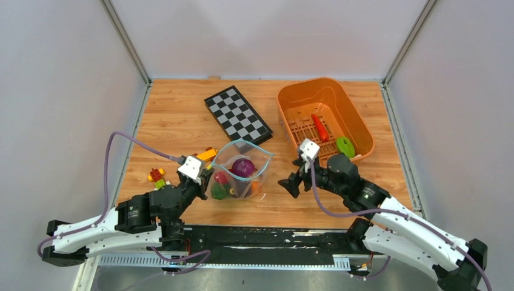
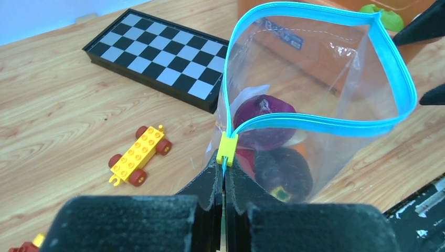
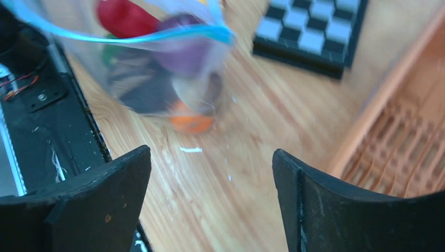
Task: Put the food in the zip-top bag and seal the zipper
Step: Adjust the zipper food storage bag at the center of the board.
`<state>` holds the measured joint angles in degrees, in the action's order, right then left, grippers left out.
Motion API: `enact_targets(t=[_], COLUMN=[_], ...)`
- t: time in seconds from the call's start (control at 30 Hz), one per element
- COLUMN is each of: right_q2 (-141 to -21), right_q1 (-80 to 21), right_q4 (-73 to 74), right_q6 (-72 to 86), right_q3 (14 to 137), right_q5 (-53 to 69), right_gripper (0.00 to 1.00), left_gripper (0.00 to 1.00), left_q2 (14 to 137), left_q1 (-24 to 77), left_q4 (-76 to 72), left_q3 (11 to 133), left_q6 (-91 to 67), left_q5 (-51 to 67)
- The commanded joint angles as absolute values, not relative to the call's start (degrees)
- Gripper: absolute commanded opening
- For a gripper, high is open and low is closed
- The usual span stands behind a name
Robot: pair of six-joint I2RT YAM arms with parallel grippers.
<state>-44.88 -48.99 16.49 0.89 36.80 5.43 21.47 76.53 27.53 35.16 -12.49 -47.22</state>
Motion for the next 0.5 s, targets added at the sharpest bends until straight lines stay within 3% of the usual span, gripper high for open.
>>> enact_targets(t=[0.0,0.2,0.47], right_q2=[-41.22,-49.63,-57.09], right_q1=[-48.96,-48.94,-45.89], right_q4=[-1.19,-0.19,2.84], right_q6=[-17.59,-26.06,-32.51], right_q3=[32.19,37.66,45.59], right_q5=[20.65,21.04,31.92], right_gripper=[0.87,0.88,0.85], left_gripper=[0.00,0.00,0.00], left_q2=[19.90,17.41,15.36], left_q1=[76.81,76.82,76.82], left_q4=[24.30,24.94,27.05], left_q3=[35.04,34.61,34.76], left_q6=[-11.32,-11.38,-11.92], left_q5=[-44.63,-43.05,-44.20])
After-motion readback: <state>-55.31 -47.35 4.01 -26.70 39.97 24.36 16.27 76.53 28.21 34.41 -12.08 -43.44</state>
